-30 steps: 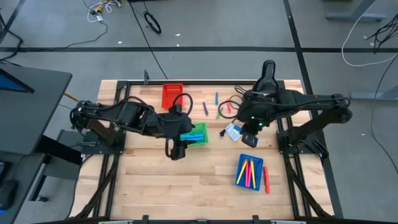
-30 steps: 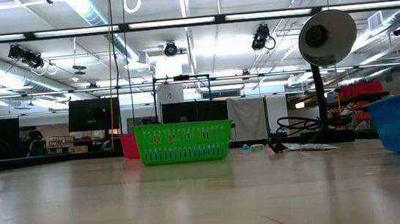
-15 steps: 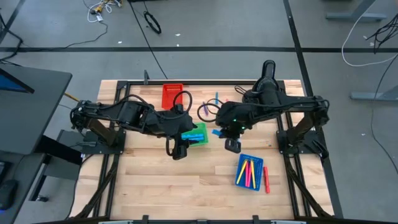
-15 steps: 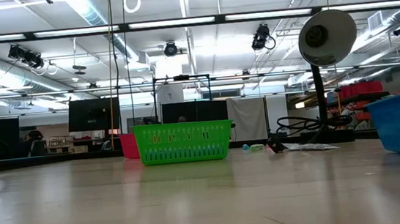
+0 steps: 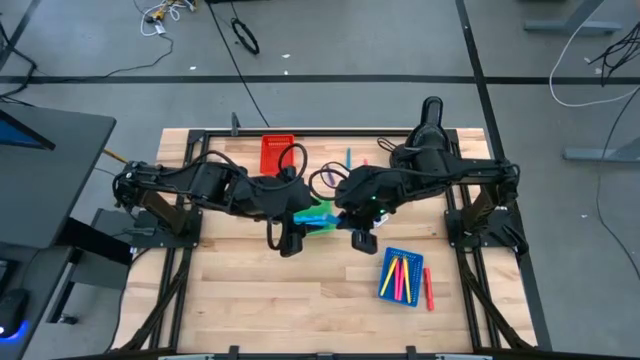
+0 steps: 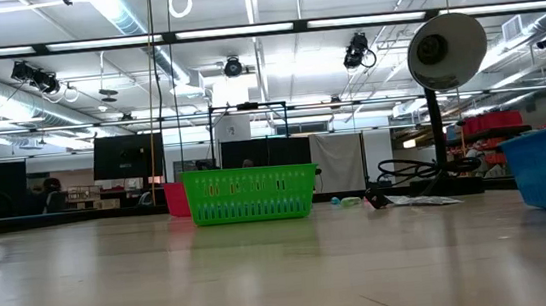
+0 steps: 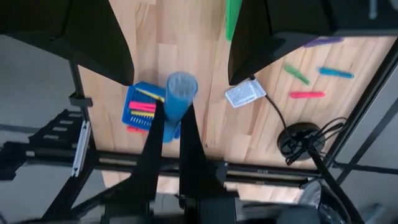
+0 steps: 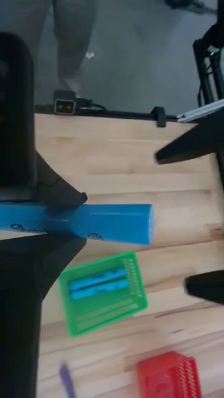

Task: Pick & Place Markers
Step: Put the blue highlighter pen into the green bin

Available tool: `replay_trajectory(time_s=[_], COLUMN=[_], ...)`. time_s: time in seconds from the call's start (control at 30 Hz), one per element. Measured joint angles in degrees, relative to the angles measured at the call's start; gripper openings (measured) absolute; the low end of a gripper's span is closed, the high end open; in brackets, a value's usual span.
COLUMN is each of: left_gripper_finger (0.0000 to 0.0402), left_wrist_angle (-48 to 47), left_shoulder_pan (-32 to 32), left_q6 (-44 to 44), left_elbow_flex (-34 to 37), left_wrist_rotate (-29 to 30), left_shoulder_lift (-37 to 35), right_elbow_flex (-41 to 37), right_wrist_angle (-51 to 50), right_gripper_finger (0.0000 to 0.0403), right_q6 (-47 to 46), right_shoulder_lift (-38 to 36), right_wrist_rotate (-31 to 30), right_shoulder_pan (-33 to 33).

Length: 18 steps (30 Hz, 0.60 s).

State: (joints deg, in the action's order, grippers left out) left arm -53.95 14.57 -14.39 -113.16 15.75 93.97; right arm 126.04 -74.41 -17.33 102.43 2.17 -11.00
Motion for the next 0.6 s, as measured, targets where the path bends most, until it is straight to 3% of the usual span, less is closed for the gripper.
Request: replay_trajectory(time_s=[0.6], left_gripper_finger=[0.0268], left_wrist_angle=[1.5], left_shoulder_pan=[0.0], left_q6=[0.0], left_elbow_flex=[0.0], left_wrist_rotate=[0.0], left_shoulder_lift=[0.0], right_elbow_flex=[0.0], right_wrist_angle=[4.9], right_gripper_finger=[0.0038], right_q6=[0.2], right_shoulder_lift=[-0.4], right_wrist_rotate=[-3.2], right_shoulder_pan=[-0.7])
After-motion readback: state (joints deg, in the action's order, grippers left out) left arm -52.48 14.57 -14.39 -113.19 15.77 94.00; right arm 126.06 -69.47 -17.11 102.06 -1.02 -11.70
